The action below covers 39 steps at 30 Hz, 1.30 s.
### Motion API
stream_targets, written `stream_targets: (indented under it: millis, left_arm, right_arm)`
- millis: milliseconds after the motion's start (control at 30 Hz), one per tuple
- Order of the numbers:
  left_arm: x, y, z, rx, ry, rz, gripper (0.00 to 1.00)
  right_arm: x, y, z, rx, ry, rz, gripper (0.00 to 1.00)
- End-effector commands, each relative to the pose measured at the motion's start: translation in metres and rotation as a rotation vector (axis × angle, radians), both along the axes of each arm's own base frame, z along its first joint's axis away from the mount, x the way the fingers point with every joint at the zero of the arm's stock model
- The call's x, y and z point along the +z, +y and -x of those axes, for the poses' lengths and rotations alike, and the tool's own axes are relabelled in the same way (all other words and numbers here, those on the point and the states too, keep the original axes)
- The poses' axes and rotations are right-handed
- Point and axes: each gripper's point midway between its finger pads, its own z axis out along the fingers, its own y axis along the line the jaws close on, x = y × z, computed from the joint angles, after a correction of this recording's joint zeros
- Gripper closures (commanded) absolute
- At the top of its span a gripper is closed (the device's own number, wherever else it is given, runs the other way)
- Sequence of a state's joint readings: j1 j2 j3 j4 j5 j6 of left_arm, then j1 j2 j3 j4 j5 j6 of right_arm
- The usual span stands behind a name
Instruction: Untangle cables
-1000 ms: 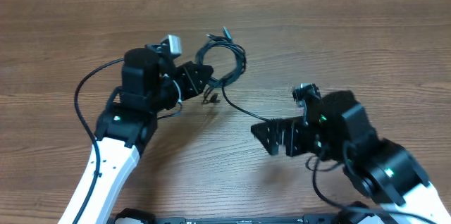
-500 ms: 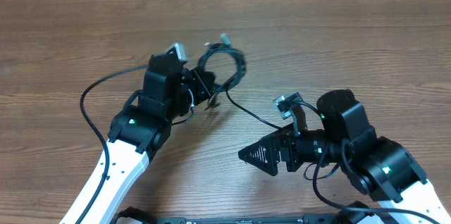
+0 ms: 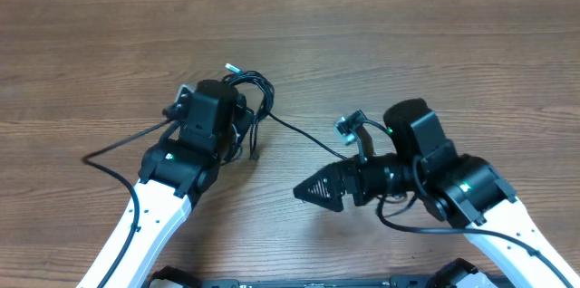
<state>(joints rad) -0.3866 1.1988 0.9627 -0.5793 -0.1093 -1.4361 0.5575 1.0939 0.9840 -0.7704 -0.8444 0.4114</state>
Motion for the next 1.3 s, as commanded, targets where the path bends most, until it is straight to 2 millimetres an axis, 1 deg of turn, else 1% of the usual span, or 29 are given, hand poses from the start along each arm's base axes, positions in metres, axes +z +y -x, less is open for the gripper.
stream_targets:
  millis: [0, 100, 200, 267, 333, 400, 467, 533, 633, 700, 767, 800, 867, 933, 967, 1033, 1100, 1167, 1200, 1267]
  left_arm:
    - [0.014, 0.005, -0.007, 0.211, -0.016, 0.162, 0.96]
    - [0.025, -0.008, -0.018, 0.182, -0.061, 0.237, 0.96]
    - [0.038, -0.024, -0.025, 0.109, -0.102, 0.299, 0.96]
    - [0.049, -0.032, -0.031, 0.032, -0.16, 0.283, 0.96]
    - [0.056, -0.035, -0.034, -0.023, -0.206, 0.246, 0.96]
    - [0.055, -0.032, -0.034, -0.03, -0.21, 0.215, 0.96]
    - [0.048, -0.023, -0.033, 0.007, -0.191, 0.176, 0.96]
    - [0.039, -0.007, -0.031, 0.071, -0.17, 0.109, 0.96]
    - [0.017, 0.023, -0.021, 0.213, -0.097, 0.006, 0.95]
    - [0.0, 0.043, -0.009, 0.346, -0.026, -0.03, 0.95]
    - [-0.01, 0.053, -0.001, 0.422, 0.019, -0.04, 0.95]
    - [-0.015, 0.054, 0.0, 0.438, 0.035, -0.04, 0.95]
    - [-0.022, 0.046, -0.003, 0.415, 0.059, -0.019, 0.96]
    - [-0.027, 0.027, -0.01, 0.321, 0.076, 0.019, 0.96]
    - [-0.026, 0.014, -0.016, 0.222, 0.065, 0.023, 0.96]
    - [-0.017, -0.009, -0.028, 0.009, -0.001, -0.011, 0.96]
    - [-0.005, -0.026, -0.036, -0.189, -0.093, -0.077, 0.96]
    - [0.007, -0.042, -0.039, -0.352, -0.174, -0.119, 0.96]
    - [0.009, -0.045, -0.037, -0.377, -0.183, -0.118, 0.96]
    - [0.012, -0.048, -0.032, -0.4, -0.18, -0.1, 0.96]
  right_arm:
    - [0.019, 0.013, 0.013, 0.127, 0.033, -0.116, 0.0]
    - [0.018, 0.021, 0.022, 0.2, 0.096, -0.157, 0.0]
    - [0.009, 0.027, 0.024, 0.227, 0.144, -0.145, 0.0]
    - [-0.001, 0.031, 0.021, 0.226, 0.171, -0.123, 0.0]
    - [-0.01, 0.033, 0.017, 0.218, 0.188, -0.105, 0.0]
    - [-0.015, 0.034, 0.013, 0.213, 0.201, -0.098, 0.0]
    - [-0.017, 0.035, 0.011, 0.21, 0.205, -0.096, 0.0]
    - [-0.017, 0.035, 0.011, 0.21, 0.205, -0.096, 0.0]
    - [-0.016, 0.034, 0.013, 0.214, 0.213, -0.099, 0.0]
    - [-0.008, 0.035, 0.02, 0.252, 0.236, -0.138, 0.0]
    - [-0.004, 0.035, 0.025, 0.275, 0.25, -0.16, 0.0]
    - [-0.002, 0.035, 0.026, 0.283, 0.255, -0.167, 0.0]
    - [-0.004, 0.035, 0.025, 0.277, 0.248, -0.158, 0.0]
    - [-0.013, 0.034, 0.018, 0.243, 0.206, -0.119, 0.0]
    - [-0.022, 0.033, 0.008, 0.195, 0.178, -0.071, 0.0]
    - [-0.038, 0.027, -0.008, 0.108, 0.135, 0.02, 0.0]
    - [-0.054, 0.015, -0.025, 0.015, 0.102, 0.116, 0.0]
    - [-0.064, 0.0, -0.039, -0.076, 0.076, 0.2, 0.0]
    - [-0.065, -0.003, -0.042, -0.091, 0.069, 0.211, 0.0]
    - [-0.062, -0.01, -0.049, -0.135, 0.025, 0.237, 0.04]
